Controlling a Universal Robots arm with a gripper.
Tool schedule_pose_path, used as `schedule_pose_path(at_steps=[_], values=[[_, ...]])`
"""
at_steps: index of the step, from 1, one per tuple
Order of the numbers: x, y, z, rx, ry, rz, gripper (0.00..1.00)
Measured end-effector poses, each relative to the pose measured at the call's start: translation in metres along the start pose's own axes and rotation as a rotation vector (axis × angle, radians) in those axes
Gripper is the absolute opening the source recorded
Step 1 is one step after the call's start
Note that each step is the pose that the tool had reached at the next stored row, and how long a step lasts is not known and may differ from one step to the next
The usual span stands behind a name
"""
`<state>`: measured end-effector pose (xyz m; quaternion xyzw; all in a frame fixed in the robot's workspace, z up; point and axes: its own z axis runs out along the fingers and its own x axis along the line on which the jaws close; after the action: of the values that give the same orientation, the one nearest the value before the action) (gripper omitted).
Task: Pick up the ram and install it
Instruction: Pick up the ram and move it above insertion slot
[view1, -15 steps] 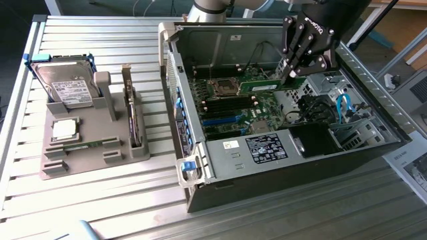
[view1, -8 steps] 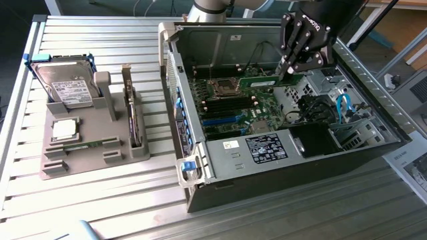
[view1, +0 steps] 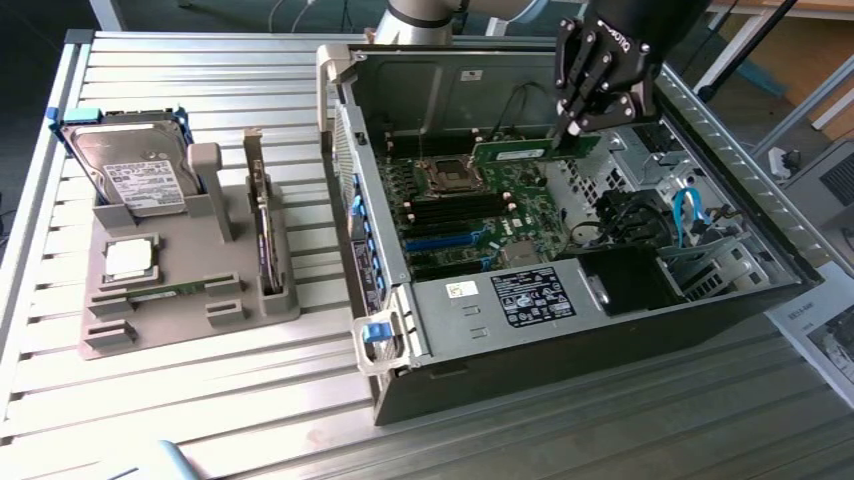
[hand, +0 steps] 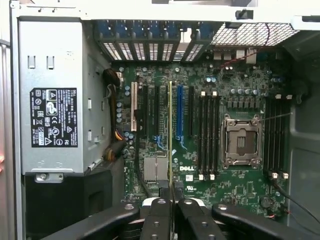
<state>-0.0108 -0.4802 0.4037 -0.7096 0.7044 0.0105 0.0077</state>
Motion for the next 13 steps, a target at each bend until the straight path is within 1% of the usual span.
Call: schedule_pose_path(at_steps=[2,7,8,10,12,13], values=[[-0.004,-0.0005,0.0006,0.0008,-0.0087,0.000,0.12],[-0.010,-0.0014,0.0018,0.0021,-0.0236,0.000,0.12],[-0.013,-0.0016,0.0027,0.0023,-0.0291,0.000,0.12],[-0.015,-0.0017,0.0048,0.0025,-0.0375,0.000,0.12],[-0.017,-0.0018,0.0084,0.0026,-0.0433,0.000,0.12],[-0.018,-0.0018,0.0095,0.0025,-0.0449,0.000,0.12]])
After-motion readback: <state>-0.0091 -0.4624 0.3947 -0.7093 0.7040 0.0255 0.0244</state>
